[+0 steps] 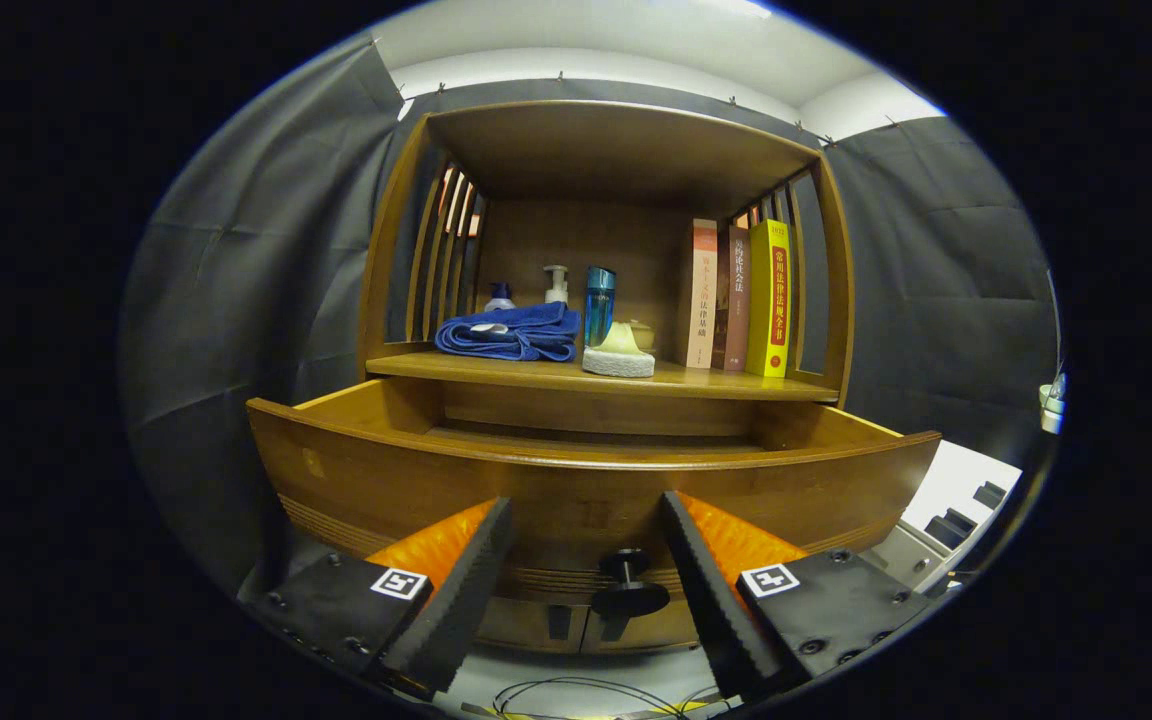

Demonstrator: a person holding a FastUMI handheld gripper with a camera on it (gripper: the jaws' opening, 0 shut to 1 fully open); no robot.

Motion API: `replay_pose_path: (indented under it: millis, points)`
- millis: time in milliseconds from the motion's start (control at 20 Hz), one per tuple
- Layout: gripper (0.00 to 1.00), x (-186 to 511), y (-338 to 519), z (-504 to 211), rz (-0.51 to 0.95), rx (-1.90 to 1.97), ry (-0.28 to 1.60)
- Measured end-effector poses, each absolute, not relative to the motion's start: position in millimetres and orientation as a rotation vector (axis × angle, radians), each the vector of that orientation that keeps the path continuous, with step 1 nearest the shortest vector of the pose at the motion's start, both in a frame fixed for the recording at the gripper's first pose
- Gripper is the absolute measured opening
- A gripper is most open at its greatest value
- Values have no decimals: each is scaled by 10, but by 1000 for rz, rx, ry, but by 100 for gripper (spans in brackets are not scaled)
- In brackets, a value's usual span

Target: Pull open the drawer, take out the items inside it, and place them on the countertop above the cabinet.

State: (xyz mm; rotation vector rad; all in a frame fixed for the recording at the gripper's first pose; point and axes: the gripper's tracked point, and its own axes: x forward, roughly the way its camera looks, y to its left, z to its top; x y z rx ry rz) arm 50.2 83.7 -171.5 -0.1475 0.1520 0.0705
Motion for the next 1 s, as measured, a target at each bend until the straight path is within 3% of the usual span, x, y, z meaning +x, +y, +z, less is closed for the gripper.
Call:
replay_pose_path:
  millis: [1000]
  points:
    - [98,1428,875,-1853,65,-121,187]
